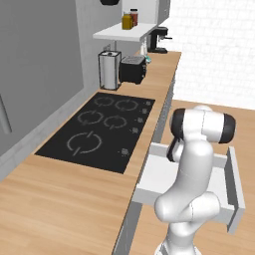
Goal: Take a straw from the drawer in front and place it inside the glass cup on the dining counter.
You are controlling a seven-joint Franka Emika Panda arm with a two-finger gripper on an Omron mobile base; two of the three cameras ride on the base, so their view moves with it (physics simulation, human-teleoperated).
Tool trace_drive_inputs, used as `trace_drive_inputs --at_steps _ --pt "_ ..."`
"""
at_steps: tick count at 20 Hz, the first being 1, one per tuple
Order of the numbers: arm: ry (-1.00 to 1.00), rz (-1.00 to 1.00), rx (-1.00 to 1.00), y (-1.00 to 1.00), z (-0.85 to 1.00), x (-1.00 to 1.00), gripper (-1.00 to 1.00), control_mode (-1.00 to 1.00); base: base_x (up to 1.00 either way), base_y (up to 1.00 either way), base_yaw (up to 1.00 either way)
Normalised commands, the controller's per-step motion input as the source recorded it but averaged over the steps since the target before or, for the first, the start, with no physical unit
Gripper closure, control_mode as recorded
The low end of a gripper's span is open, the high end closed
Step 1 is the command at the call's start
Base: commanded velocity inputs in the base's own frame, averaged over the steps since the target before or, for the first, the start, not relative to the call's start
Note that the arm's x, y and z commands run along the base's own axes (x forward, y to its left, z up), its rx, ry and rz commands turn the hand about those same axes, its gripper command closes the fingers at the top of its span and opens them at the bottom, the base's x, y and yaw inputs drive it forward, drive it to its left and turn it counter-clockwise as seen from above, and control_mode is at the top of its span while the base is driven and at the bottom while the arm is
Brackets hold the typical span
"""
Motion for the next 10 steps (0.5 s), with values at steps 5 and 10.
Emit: trace_drive_inputs --at_steps 5,10 --pt "0.00 0.06 -0.02 0.00 -0.02 0.05 -1.00 -1.00 0.00 0.00 0.00" --pt "0.00 0.04 -0.02 0.00 0.01 0.00 -1.00 -1.00 0.00 0.00 0.00"
